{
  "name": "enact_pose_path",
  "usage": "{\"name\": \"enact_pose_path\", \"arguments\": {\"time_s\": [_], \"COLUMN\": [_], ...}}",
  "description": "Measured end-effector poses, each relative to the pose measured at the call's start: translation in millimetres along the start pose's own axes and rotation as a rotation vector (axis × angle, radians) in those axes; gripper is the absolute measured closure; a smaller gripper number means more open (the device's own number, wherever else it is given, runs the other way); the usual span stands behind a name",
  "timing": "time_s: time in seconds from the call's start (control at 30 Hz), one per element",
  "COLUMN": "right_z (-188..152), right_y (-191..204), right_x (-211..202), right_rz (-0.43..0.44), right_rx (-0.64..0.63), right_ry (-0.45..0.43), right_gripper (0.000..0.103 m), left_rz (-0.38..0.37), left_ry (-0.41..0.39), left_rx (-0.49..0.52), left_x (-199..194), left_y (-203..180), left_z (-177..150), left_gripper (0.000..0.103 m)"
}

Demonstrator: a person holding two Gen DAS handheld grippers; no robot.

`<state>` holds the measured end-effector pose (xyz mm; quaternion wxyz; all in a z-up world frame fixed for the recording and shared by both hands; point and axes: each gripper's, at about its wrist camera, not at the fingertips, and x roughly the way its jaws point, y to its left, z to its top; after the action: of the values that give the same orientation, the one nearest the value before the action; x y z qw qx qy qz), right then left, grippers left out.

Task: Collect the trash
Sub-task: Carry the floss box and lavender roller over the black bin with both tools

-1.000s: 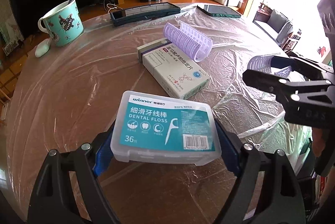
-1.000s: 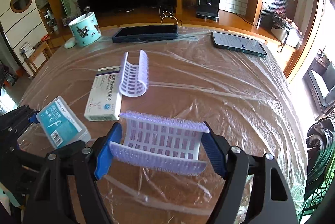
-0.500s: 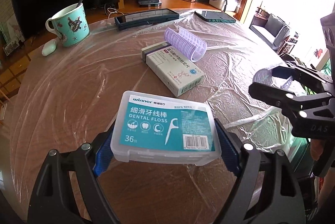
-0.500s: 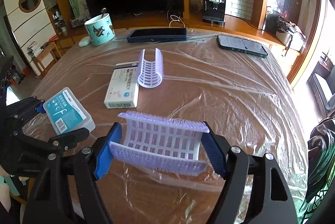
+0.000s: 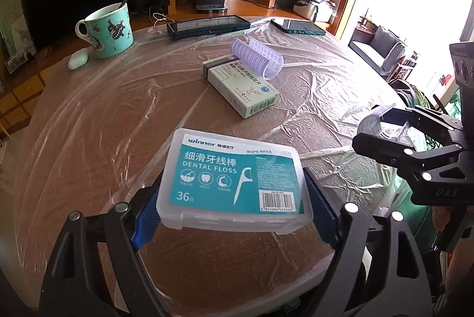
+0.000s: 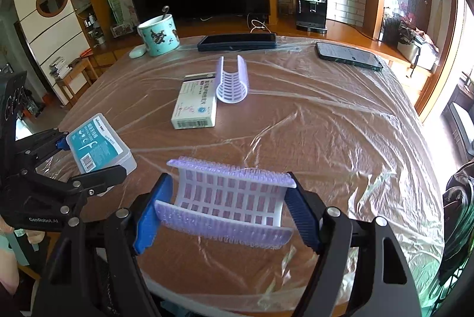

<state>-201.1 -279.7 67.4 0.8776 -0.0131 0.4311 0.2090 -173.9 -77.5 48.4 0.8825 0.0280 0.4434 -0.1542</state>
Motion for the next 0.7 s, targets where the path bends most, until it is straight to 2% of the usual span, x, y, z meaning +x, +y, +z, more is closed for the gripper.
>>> {"name": "enact_pose_path", "arguments": {"time_s": [0.7], "right_z": [-43], "right_y": [22], "right_x": [-38], "right_rz": [0.057], "right_rx": [-0.043], "right_ry": [-0.011], "right_gripper": [0.028], "left_rz": [-0.026], "left_ry": [-0.033], "left_rx": [0.004], "left_x": [-48], "left_y": [-11], "left_z": [-42], "left_gripper": [0.018]}}
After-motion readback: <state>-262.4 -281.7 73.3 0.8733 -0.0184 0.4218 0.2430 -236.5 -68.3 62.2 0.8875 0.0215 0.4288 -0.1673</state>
